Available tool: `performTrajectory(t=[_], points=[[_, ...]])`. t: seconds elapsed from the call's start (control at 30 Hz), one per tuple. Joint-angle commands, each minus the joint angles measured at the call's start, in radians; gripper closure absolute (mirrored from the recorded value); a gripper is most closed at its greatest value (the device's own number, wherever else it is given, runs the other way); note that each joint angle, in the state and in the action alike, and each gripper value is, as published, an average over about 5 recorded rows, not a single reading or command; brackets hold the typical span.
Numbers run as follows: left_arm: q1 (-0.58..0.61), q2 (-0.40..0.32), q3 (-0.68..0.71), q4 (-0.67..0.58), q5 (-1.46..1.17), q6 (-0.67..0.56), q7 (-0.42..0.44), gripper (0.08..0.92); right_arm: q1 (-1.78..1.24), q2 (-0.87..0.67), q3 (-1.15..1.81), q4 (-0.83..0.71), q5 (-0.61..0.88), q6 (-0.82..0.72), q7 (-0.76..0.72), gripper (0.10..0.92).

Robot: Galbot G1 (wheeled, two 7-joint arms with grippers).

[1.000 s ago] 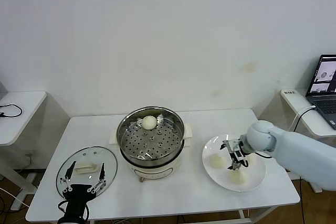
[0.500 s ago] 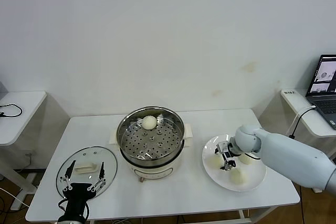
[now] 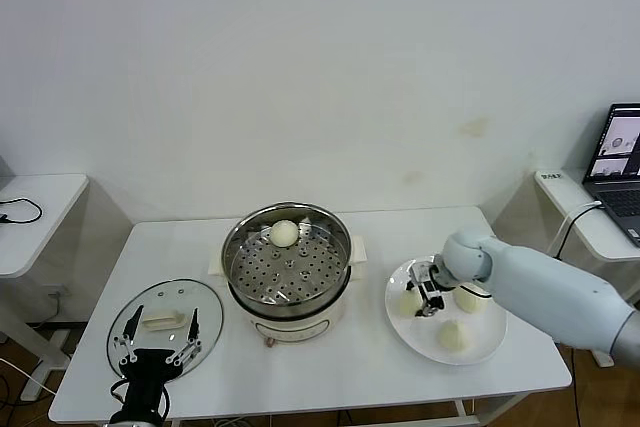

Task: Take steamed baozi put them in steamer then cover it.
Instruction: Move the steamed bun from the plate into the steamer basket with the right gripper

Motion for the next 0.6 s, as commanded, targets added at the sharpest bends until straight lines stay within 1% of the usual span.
performTrajectory(t=[0.03,0.2,0.33,0.47,0.6], points=[[-0.001,0.001,0.001,0.001,-0.001,0.001,0.000,0.177,0.141,-0.041,-0.047,0.041,0.068,-0.007,-0.031,0.406],[-0.008,0.003,0.010,0.001,-0.002,0.002,0.000,0.177,0.319,-0.077,-0.138,0.108,0.161,-0.036,-0.036,0.405],[-0.013,0.005,0.018,0.000,-0.004,0.001,-0.001,0.177,0.505,-0.063,-0.226,0.145,0.242,-0.057,-0.032,0.399],[-0.020,0.008,0.020,-0.001,-0.008,0.003,-0.002,0.177,0.640,0.009,-0.290,0.150,0.330,-0.083,-0.013,0.398],[-0.026,0.009,0.015,-0.001,-0.014,0.006,-0.004,0.177,0.692,0.107,-0.313,0.132,0.408,-0.120,0.018,0.397]])
